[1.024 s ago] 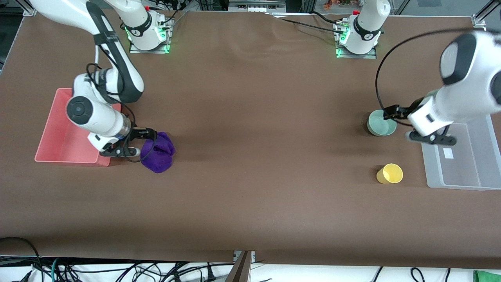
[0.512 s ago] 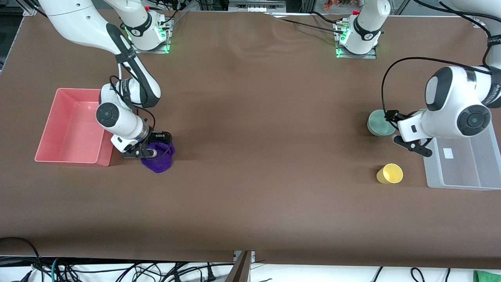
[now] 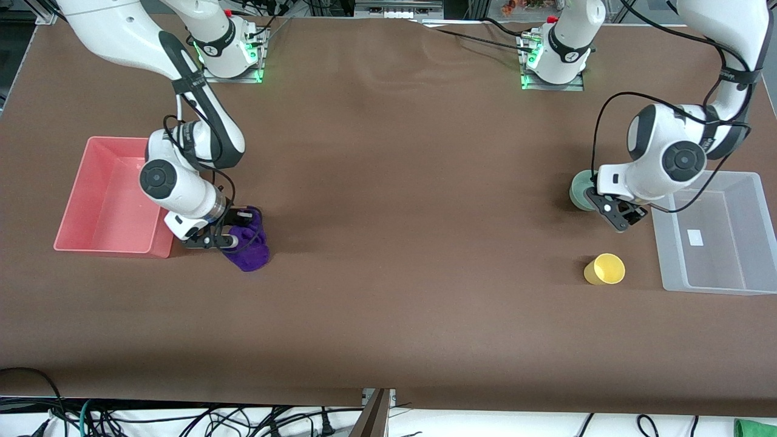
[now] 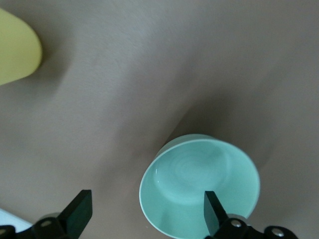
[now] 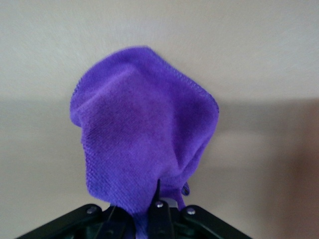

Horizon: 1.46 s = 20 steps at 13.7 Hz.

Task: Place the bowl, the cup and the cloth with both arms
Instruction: 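Lift the cloth with the right gripper while the left gripper grasps the bowl, then drop the cloth into the pink bin while the left gripper carries the bowl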

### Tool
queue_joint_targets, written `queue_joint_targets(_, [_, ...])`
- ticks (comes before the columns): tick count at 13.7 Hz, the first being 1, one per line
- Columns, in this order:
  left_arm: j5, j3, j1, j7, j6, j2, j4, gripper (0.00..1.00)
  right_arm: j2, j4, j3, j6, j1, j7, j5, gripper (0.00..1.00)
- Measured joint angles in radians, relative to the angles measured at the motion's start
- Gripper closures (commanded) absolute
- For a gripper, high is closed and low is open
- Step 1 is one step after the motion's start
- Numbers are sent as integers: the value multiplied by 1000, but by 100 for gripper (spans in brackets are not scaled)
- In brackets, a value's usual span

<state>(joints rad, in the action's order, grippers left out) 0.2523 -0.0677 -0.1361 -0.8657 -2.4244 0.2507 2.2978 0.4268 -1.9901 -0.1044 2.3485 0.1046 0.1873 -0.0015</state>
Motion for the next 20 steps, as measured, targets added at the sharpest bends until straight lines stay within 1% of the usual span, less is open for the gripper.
queue_joint_targets(1, [7,0,-9,-37,-39,5,19,6,-19,38,3,-71,-5,-3,0,100])
queue_joint_targets(2, [8,0,-14,-68,-69,11,29,17,-44,77,5,-153,-16,-14,-1,100])
queue_joint_targets(3, [8,-1,-18,-88,-83,19,33,36,-74,111,11,-235,-31,-40,-1,100])
queue_joint_targets(4, [8,-1,-24,-102,-91,29,35,53,-106,138,24,-319,-50,-78,-2,100])
queue_joint_targets(5, [8,-1,-31,-114,-100,40,36,73,-138,156,51,-400,-68,-128,-3,100])
queue_joint_targets(6, [8,-1,-38,-125,-108,50,38,92,-166,164,93,-469,-80,-185,-3,100])
queue_joint_targets(7, [8,-1,-46,-130,-111,61,38,100,-190,165,147,-523,-89,-252,-3,100])
queue_joint_targets(10, [8,-2,-62,-141,-126,82,38,100,-210,159,330,-583,-104,-446,-4,100])
queue_joint_targets(11, [8,-3,-63,-142,-129,81,37,100,-208,147,377,-593,-110,-479,-4,100])
queue_joint_targets(12, [8,-6,-64,-142,-130,80,32,100,-207,127,409,-598,-115,-491,-4,100])
queue_joint_targets(14, [8,-11,-64,-142,-114,57,11,100,-200,79,450,-591,-116,-493,-4,100])
queue_joint_targets(15, [7,-12,-65,-141,-73,40,-14,100,-194,49,461,-568,-117,-493,-4,100])
queue_joint_targets(16, [4,-12,-66,-141,2,24,-58,100,-189,11,470,-527,-118,-493,-4,100])
queue_joint_targets(18, [1,-11,-70,-158,214,4,-209,100,-177,-74,481,-420,-118,-493,-4,100])
queue_joint_targets(19, [1,-11,-74,-190,314,4,-302,100,-171,-104,482,-378,-118,-493,-4,72])
queue_joint_targets(20, [2,-8,-83,-236,397,9,-398,100,-165,-122,482,-353,-118,-493,-4,23])
